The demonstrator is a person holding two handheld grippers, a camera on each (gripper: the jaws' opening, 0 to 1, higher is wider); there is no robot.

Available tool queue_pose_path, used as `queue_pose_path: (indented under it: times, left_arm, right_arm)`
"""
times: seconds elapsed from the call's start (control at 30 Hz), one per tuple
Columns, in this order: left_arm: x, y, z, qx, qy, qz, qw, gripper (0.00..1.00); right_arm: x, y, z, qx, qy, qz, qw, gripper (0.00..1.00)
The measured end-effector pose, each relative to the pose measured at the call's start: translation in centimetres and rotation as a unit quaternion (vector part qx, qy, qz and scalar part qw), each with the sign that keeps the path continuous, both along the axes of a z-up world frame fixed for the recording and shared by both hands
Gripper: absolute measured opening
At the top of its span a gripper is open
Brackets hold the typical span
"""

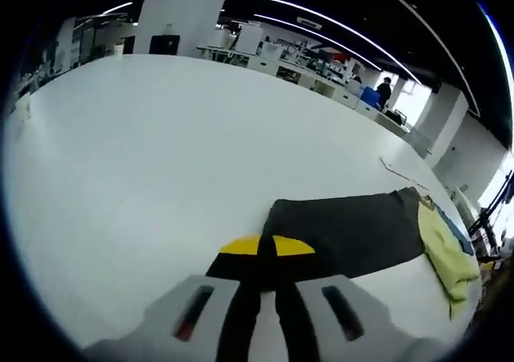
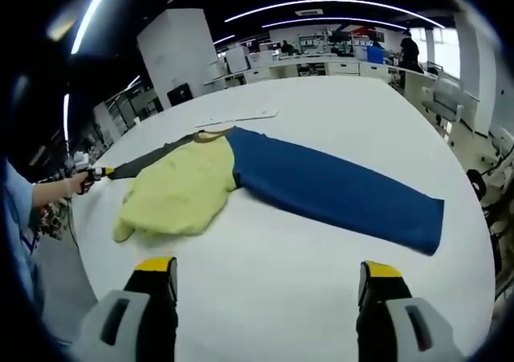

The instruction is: Fold the garment on the visible template until the final outline fits inside the template.

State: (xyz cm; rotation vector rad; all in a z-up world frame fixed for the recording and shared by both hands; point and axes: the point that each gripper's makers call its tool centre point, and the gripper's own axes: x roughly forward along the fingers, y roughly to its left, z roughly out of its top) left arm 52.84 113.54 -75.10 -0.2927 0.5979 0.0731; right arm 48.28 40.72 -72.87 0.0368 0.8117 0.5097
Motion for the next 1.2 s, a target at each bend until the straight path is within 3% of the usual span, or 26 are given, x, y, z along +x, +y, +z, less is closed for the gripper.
queue_pose_path:
  times: [0.17, 0.37, 0.57, 0.8, 1.0, 1.1, 1.2]
  left_arm:
    - [0.1, -3.2, 0.9, 0.048, -0.007, -0.082, 0.9955, 0.0]
    - [0.2, -7.3, -0.6, 0.065, 0.025, -0.16, 0.9846, 0.0]
    - [0.4, -7.8, -1.4, 0.042, 0.035, -0.151, 0.9871, 0.01]
    - [0.1, -7.4, -0.6, 0.036, 0.024, -0.139, 0.9894, 0.07]
    - [0.4, -5.9, 0.1, 0.049, 0.007, -0.107, 0.993, 0.32]
    - [0.6, -5.4, 0.1, 0.046, 0.007, -0.107, 0.9932, 0.24]
    - [0.8, -4.8, -0.6, 0.034, 0.017, -0.095, 0.9948, 0.24]
  right_arm:
    - [-0.1, 0.0, -0.1, 0.002, 0.0, -0.001, 1.0, 0.94]
    - [0.0, 0.3, -0.1, 0.003, 0.001, 0.002, 1.0, 0.94]
    - [0.0, 0.2, 0.1, 0.005, -0.002, 0.001, 1.0, 0.94]
    - [-0.1, -0.3, 0.1, 0.005, -0.002, -0.006, 1.0, 0.94]
    - [-0.3, 0.0, -0.1, 0.008, 0.0, -0.005, 1.0, 0.94]
    - [-0.4, 0.0, -0.1, 0.007, 0.001, -0.004, 1.0, 0.94]
    - [-0.3, 0.0, -0.1, 0.008, 0.001, -0.005, 1.0, 0.94]
